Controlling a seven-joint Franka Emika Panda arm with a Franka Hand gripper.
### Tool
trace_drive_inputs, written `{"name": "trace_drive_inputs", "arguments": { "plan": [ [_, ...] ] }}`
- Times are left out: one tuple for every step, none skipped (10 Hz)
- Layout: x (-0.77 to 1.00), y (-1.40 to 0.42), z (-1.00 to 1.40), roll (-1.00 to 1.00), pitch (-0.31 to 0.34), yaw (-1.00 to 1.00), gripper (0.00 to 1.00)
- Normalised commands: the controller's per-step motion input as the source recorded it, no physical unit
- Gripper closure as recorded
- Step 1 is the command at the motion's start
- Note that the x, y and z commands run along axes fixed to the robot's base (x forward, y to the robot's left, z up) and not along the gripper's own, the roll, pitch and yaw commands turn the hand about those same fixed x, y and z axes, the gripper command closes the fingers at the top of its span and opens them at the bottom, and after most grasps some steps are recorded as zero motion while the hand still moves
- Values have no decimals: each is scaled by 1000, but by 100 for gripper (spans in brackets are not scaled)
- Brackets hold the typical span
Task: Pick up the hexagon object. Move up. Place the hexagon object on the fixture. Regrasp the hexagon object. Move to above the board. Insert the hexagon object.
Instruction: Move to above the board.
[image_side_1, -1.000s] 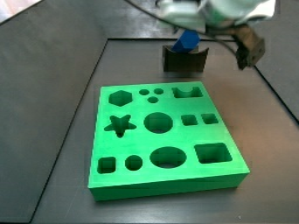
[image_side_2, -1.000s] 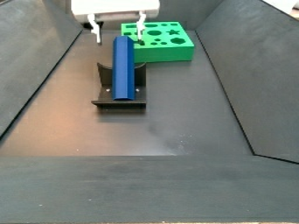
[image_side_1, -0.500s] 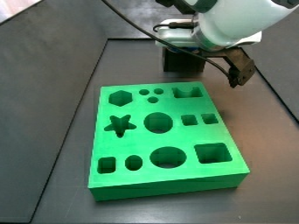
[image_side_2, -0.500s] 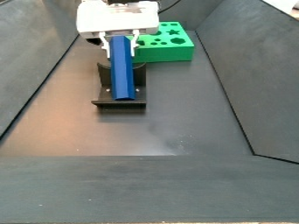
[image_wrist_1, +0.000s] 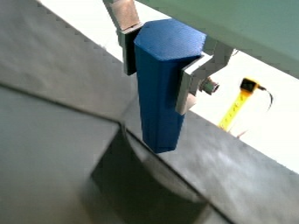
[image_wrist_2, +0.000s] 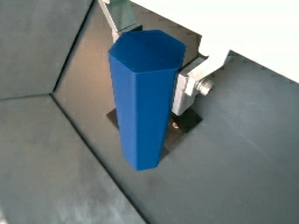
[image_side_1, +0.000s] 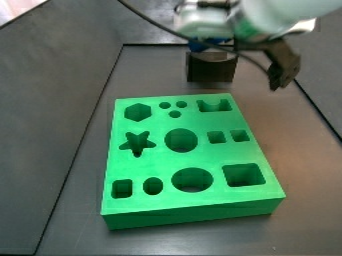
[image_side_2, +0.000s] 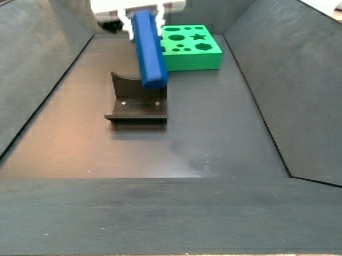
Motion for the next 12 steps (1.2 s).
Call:
{"name": "trace_drive_inputs", "arguments": {
  "plan": [
    [-92,-372,1000,70,-37,406,100],
    [-85,-353,1000,60,-110,362,100],
    [-77,-331,1000,62,-166,297,100],
    [-69,-306,1000,60,-198,225,100],
    [-65,-280,1000,56,-213,152,100],
    [-55,-255,1000,53,-206,87,100],
    [-40,-188,866,53,-171,13,100],
    [-25,-122,677,51,-140,-33,100],
    [-16,-63,421,48,-94,-85,100],
    [-11,-38,229,42,-62,-115,100],
    [-1000,-976,706,-1000,-160,-245,100],
    [-1000,-954,666,-1000,-153,-243,100]
  ]
}}
